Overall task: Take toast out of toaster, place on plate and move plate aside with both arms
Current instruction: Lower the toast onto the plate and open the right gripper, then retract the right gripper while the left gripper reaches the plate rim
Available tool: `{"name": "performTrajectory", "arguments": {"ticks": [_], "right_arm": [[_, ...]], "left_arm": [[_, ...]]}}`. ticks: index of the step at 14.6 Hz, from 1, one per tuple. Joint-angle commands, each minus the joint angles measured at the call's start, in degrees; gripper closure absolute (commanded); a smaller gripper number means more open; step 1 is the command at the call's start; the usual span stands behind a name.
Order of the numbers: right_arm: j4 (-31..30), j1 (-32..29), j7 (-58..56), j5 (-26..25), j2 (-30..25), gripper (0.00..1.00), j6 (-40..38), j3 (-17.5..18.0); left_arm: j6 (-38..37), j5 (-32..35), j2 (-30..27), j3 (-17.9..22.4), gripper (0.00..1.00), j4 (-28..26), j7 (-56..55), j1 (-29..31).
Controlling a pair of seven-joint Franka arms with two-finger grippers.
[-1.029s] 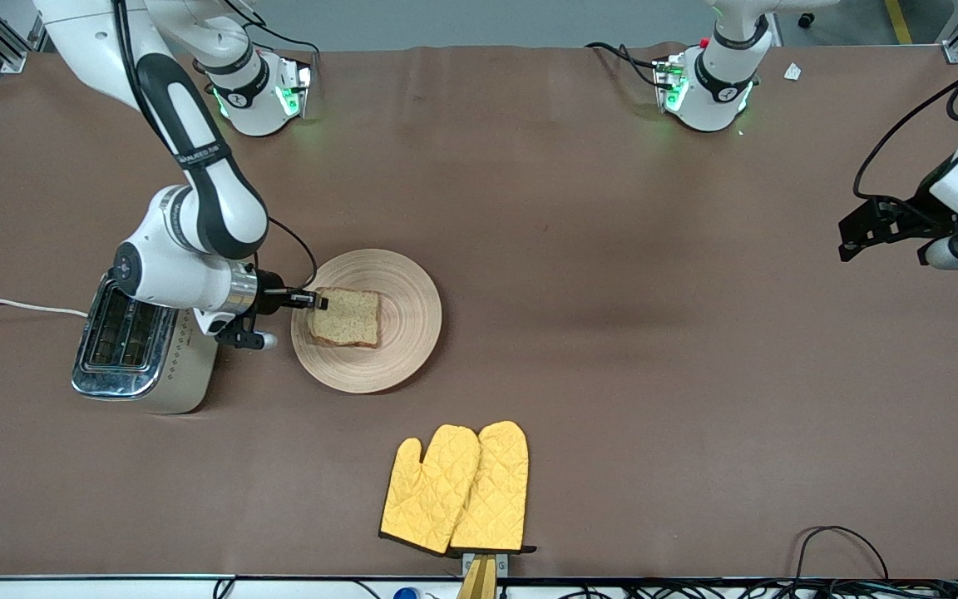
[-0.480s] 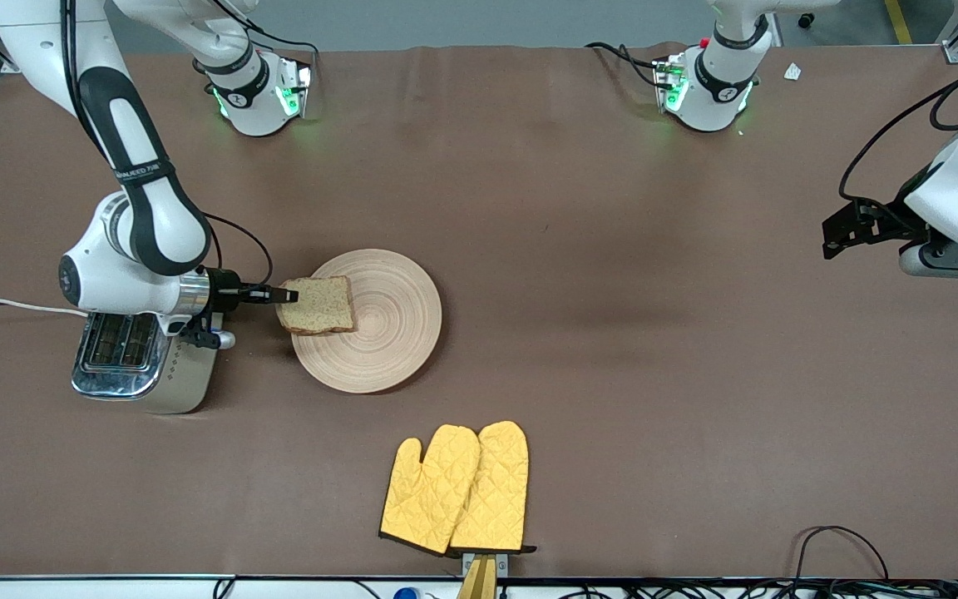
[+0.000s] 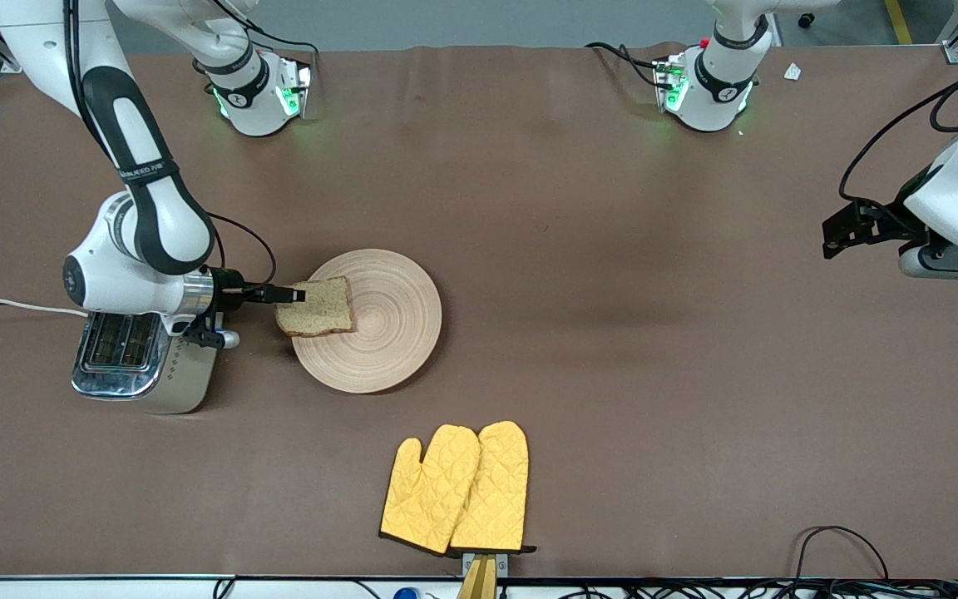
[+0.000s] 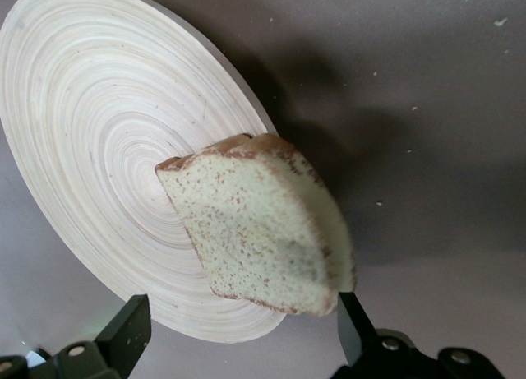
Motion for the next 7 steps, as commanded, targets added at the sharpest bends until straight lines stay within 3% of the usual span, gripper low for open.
{"name": "performTrajectory", "arguments": {"ticks": [1,4,7], "right_arm": [[-0.6,0.3,0.1,1.4,0.0,0.0,0.3,0.3],[0.8,3.3,5.4,0.1,-0.7,0.0,0.1,0.0],[3.3,3.4,11.2,-7.2,-4.7,0.0,-2.9,0.0]], "left_arm": [[-1.1,1.0,1.0,-0.2,0.0,1.0,-0.4,0.0],[-4.0,-0.1,1.8,-0.4,0.0,1.0,-0.4,-0.3],[-3.7,-8.7,4.8,-1.1,0.0,0.5,-1.4,-0.6]]}}
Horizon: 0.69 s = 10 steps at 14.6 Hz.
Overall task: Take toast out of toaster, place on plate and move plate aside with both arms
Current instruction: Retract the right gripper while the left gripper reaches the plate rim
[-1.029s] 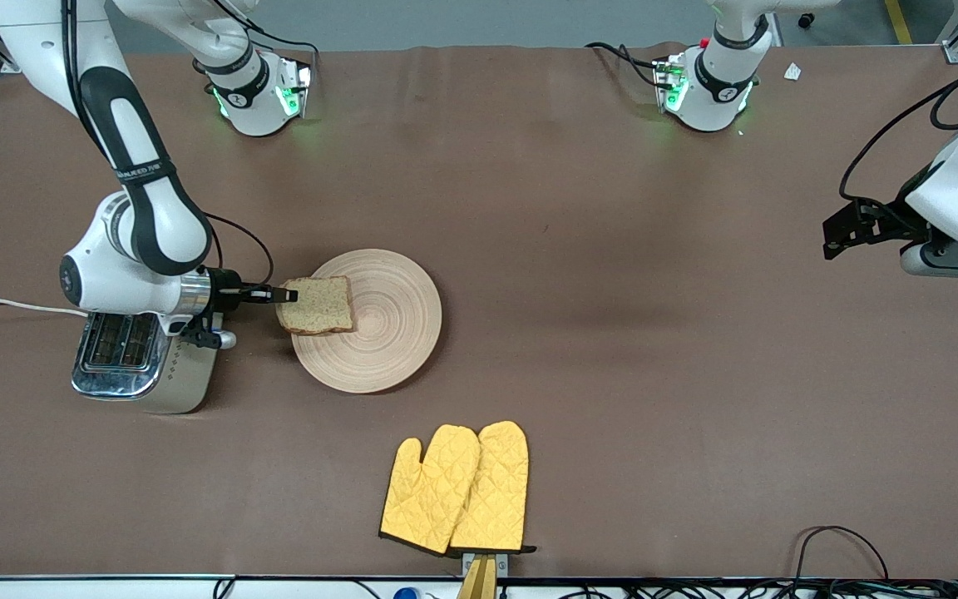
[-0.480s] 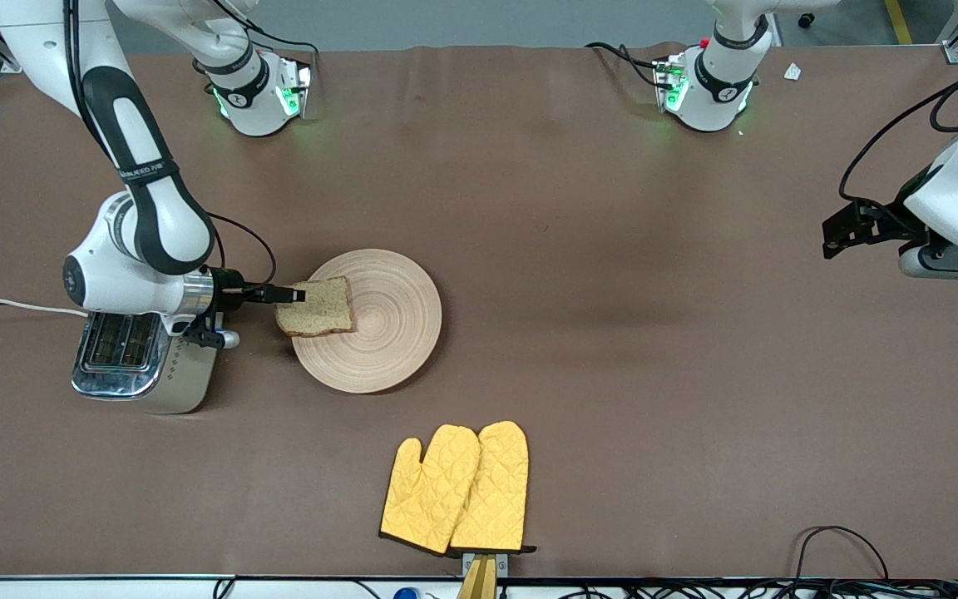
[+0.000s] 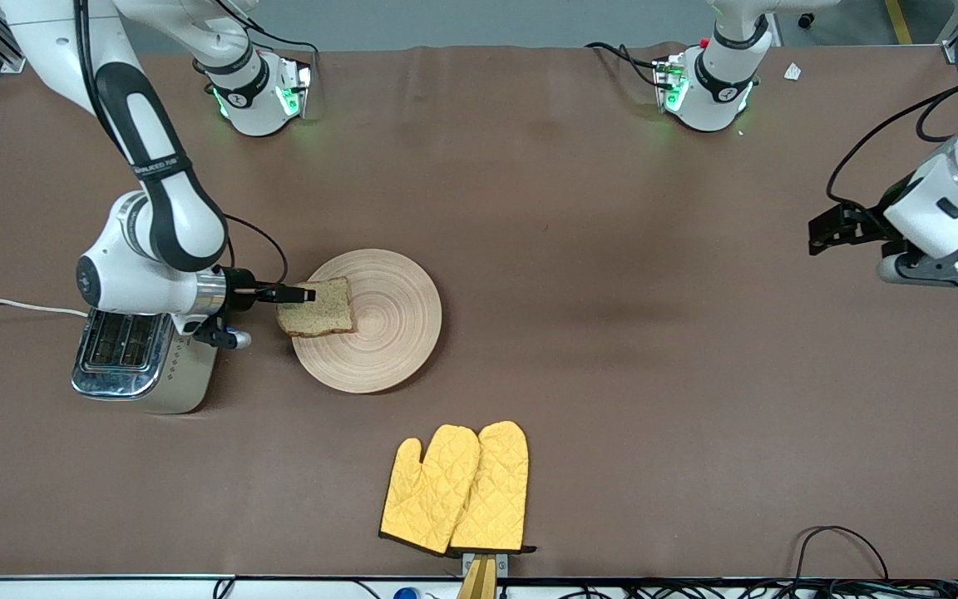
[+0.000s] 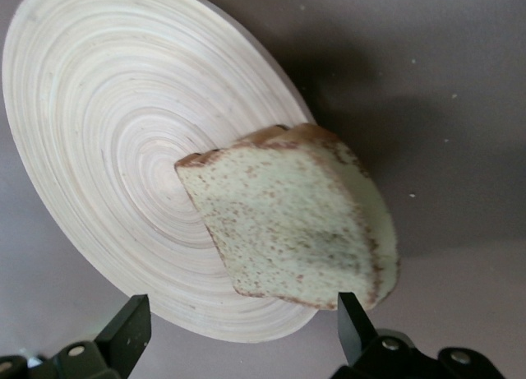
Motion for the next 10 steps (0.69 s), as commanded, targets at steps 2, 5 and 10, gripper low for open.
{"name": "performTrajectory", "arguments": {"ticks": [2,5,10], "right_arm": [[4.3,-2.0,4.6,-4.5,-6.5,0.0,-9.2,-0.5],[11.7,-5.5,4.7,-9.7,-9.4,0.0,-19.4,-1.2],[20.7,-9.7,1.5,-26.0,-16.0,0.0,-30.2,-1.1]], "left_arm": [[1.5,-9.3,5.8,-1.8,0.0,0.8,-6.7,-2.2],[7.0,-14.8,10.5,-1.9,0.0,0.8,-10.5,-7.9],[20.8,-28.5,21.9,-2.4,0.0,1.5,-10.1,-13.8]]}}
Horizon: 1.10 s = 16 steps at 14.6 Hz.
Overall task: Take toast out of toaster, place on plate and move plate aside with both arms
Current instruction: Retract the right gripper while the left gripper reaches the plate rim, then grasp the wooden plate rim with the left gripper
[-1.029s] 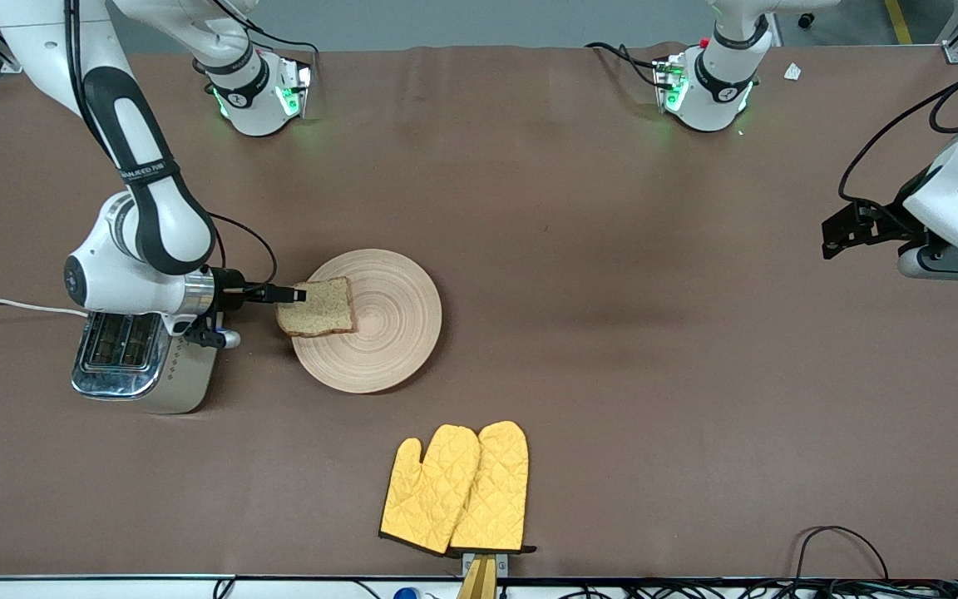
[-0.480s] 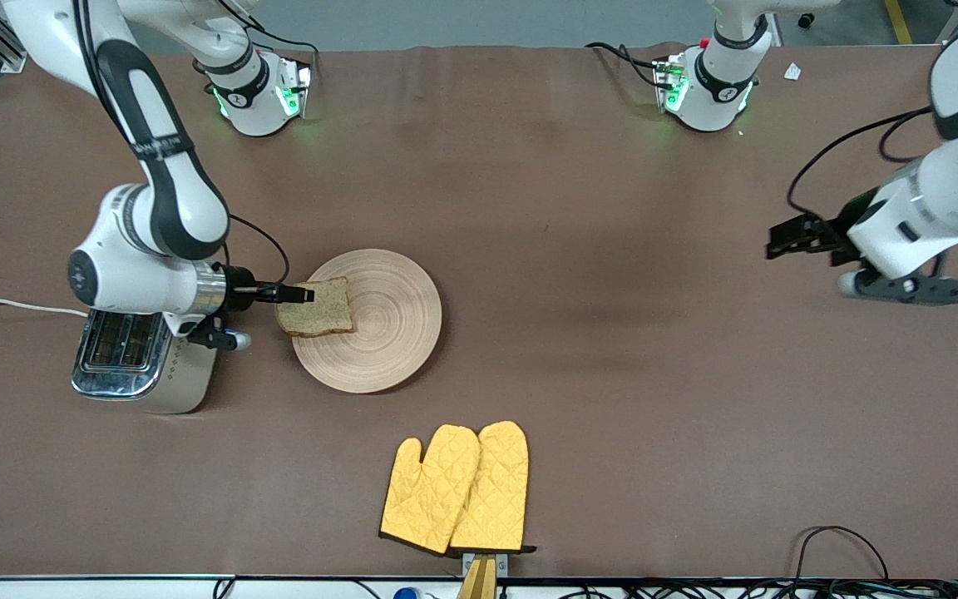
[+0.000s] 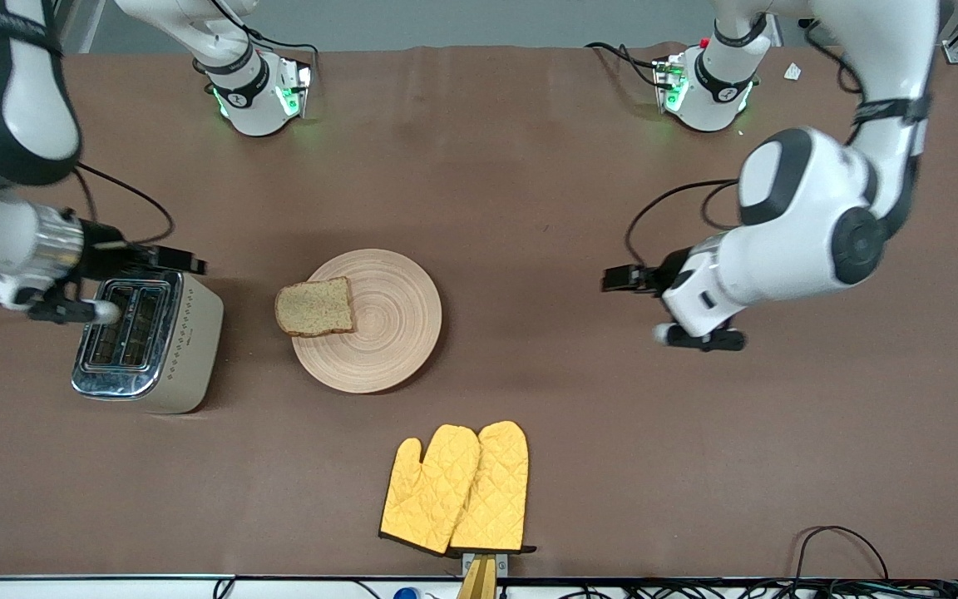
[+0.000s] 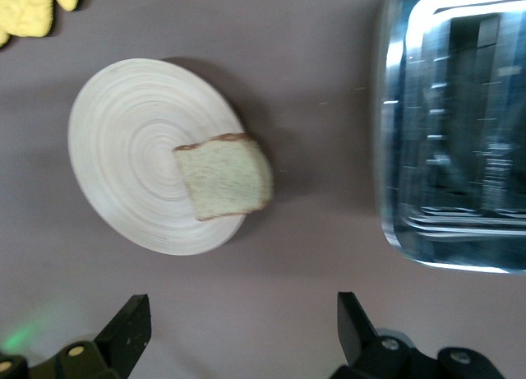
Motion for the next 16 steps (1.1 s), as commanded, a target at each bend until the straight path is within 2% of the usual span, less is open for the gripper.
{"name": "performTrajectory", "arguments": {"ticks": [1,3,6,9,14,16], "right_arm": [[4.6,-2.1,-4.0,-7.0,-2.9,0.0,-5.3,0.8],[6.2,-3.9,-8.8,-10.9,-5.3,0.0,-7.3,0.8],[6.0,-5.4,-13.0,-14.3,-8.7,0.0,-7.9,0.8],[3.1,-5.3,-12.7,-15.0,-11.3,0.0,-7.6,1.0],[3.3,-4.6,-5.6,-15.0,-11.4,0.0,-8.4,1.5],[3.4,-4.3,-5.2,-14.9,-11.4,0.0,-8.4,1.6]], "left_arm": [[6.5,-7.6,7.5,-1.6,0.01,2.3,1.9,-0.9],[12.3,-12.9,12.6,-4.8,0.01,3.7,3.0,-1.0],[22.6,-14.8,20.0,-8.9,0.02,6.5,3.6,-2.6],[31.6,-17.4,26.9,-12.1,0.02,10.9,3.7,-5.9],[39.3,-19.2,34.5,-12.4,0.02,17.5,4.0,-12.4],[41.0,-19.2,36.1,-12.4,0.03,18.3,5.2,-13.8]]}}
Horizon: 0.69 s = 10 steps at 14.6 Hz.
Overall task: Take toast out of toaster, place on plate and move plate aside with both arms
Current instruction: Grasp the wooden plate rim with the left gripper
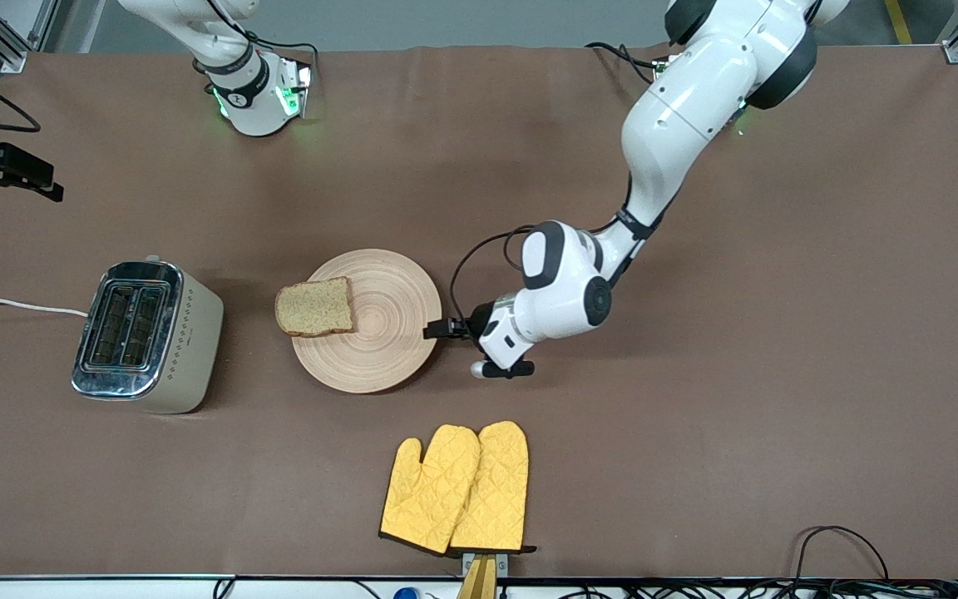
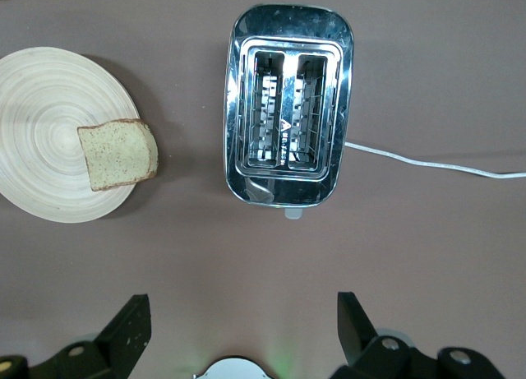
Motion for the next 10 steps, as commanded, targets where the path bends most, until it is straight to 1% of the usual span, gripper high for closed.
{"name": "performTrajectory", "arguments": {"ticks": [1,3,4,5,6,8,9,10], "right_arm": [[-1.4,0.4,2.2,-1.0,-1.7,0.0,0.1,0.6],[-1.2,0.4,2.5,-0.6,-1.7,0.0,0.0,0.6],[-1.2,0.4,2.5,-0.5,-1.6,0.0,0.0,0.7],[-1.2,0.4,2.5,-0.5,-1.5,0.0,0.0,0.6],[-1.0,0.4,2.4,-0.5,-1.4,0.0,0.0,0.6],[2.0,0.4,1.4,-0.6,-0.9,0.0,0.1,0.6],[3.3,0.4,1.4,-0.6,-0.1,0.0,0.0,0.6],[3.3,0.4,1.4,-0.5,0.1,0.0,0.0,0.6]], "left_arm": [[2.1,-1.1,3.0,-0.2,0.03,3.4,2.2,-1.3],[3.4,-1.2,3.3,-0.7,0.05,3.3,2.3,-2.4],[4.4,-1.2,3.5,-0.7,0.07,3.2,2.2,-3.0],[4.6,-1.2,3.7,-0.7,0.13,3.2,2.2,-3.1],[4.7,-1.2,3.7,-0.7,0.27,3.2,2.7,-3.2],[4.7,-1.2,3.7,-0.7,0.67,3.0,6.0,-3.5],[4.7,-1.2,3.7,-0.7,0.83,2.9,6.4,-3.5],[4.7,-1.2,3.7,-0.7,0.94,2.8,6.4,-3.5]]}}
